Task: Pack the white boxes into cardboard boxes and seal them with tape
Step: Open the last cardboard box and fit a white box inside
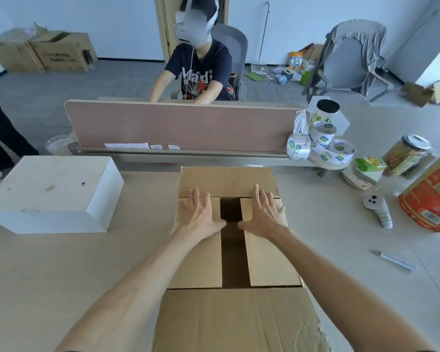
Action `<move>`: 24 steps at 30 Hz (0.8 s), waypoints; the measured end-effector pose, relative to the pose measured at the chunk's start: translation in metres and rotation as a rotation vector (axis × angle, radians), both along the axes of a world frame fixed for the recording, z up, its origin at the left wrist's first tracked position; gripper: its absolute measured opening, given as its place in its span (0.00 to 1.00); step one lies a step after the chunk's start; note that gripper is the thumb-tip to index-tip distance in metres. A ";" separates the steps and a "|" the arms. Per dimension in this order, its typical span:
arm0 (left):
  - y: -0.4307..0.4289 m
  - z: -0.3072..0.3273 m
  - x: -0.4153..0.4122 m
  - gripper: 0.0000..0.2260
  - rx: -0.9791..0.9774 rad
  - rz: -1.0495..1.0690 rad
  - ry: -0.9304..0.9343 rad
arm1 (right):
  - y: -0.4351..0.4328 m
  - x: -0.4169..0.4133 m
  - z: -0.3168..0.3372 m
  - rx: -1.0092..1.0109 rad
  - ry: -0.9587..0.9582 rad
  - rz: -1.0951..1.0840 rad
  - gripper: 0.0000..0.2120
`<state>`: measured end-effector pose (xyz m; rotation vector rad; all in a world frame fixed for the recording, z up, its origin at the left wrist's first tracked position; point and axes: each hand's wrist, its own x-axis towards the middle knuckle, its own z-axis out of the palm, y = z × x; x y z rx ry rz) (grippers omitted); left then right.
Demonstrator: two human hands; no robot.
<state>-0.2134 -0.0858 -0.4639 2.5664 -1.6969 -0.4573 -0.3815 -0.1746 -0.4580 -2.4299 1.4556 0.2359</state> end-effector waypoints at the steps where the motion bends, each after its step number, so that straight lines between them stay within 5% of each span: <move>1: 0.003 0.004 0.000 0.41 -0.017 -0.004 0.050 | 0.000 -0.001 0.004 0.036 -0.054 -0.007 0.55; 6: 0.010 0.046 0.003 0.32 -0.037 -0.061 0.220 | -0.011 -0.014 0.044 0.167 -0.290 -0.078 0.46; 9: 0.013 0.076 0.007 0.30 0.019 -0.163 0.006 | -0.016 -0.026 0.063 0.076 -0.335 -0.059 0.45; 13: 0.023 0.093 0.011 0.27 0.141 -0.169 -0.414 | -0.009 -0.056 0.076 -0.248 0.022 0.097 0.43; 17: 0.046 0.078 0.014 0.21 0.268 -0.092 -0.731 | 0.000 -0.080 0.064 -0.507 0.306 0.122 0.29; 24: 0.095 0.033 -0.002 0.19 0.322 -0.128 -0.757 | 0.031 -0.128 0.019 -0.415 0.448 0.159 0.28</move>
